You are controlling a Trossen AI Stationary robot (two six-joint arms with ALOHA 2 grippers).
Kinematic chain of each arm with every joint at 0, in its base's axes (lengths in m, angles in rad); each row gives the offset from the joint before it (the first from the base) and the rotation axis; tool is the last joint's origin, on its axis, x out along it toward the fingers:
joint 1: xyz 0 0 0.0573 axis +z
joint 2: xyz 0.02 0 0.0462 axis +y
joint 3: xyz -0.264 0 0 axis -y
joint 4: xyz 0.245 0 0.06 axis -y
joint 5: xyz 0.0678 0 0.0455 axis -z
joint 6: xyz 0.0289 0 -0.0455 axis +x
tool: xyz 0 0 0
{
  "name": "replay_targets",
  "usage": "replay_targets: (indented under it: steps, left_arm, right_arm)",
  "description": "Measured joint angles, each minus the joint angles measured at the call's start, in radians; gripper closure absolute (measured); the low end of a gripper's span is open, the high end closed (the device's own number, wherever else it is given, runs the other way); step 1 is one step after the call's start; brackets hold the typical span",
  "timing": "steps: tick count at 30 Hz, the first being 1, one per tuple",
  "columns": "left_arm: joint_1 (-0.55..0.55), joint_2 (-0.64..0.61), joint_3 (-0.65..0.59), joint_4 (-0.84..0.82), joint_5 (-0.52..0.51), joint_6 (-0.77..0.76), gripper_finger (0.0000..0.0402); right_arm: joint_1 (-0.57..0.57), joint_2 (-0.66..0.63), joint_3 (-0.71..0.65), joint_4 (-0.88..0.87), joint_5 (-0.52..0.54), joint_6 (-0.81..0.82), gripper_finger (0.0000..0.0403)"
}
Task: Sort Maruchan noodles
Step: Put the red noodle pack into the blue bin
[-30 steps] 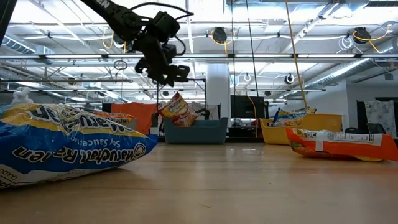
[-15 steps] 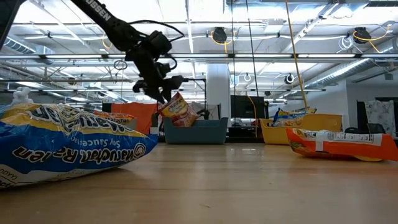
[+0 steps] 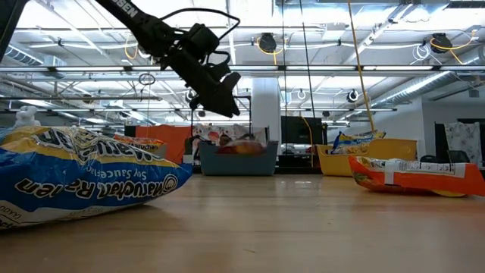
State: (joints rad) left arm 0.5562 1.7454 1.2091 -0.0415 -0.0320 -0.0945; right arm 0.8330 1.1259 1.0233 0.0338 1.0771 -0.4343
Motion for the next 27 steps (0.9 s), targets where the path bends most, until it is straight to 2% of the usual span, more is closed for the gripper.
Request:
replay_targets:
  steps: [5,11,18,21,27]
  left_arm:
    - [-0.032,0.000,0.000,-0.017,0.015,0.011,0.0256]
    - [-0.104,0.000,0.000,-0.039,0.129,0.012,0.0256]
    - [-0.236,0.000,0.000,-0.121,0.136,0.073,0.0256]
    - [-0.281,0.004,0.000,-0.125,0.099,0.097,0.0256]
    - [-0.323,0.064,0.000,-0.086,-0.057,0.148,0.0256]
  right_arm:
    - [0.000,0.000,0.000,0.000,0.000,0.000,0.0241]
    - [0.000,0.000,0.000,0.000,0.000,0.000,0.0241]
    - [0.000,0.000,0.000,0.000,0.000,0.000,0.0241]
    - [0.000,0.000,0.000,0.000,0.000,0.000,0.0241]
    - [0.000,0.000,0.000,0.005,0.000,-0.001,0.0241]
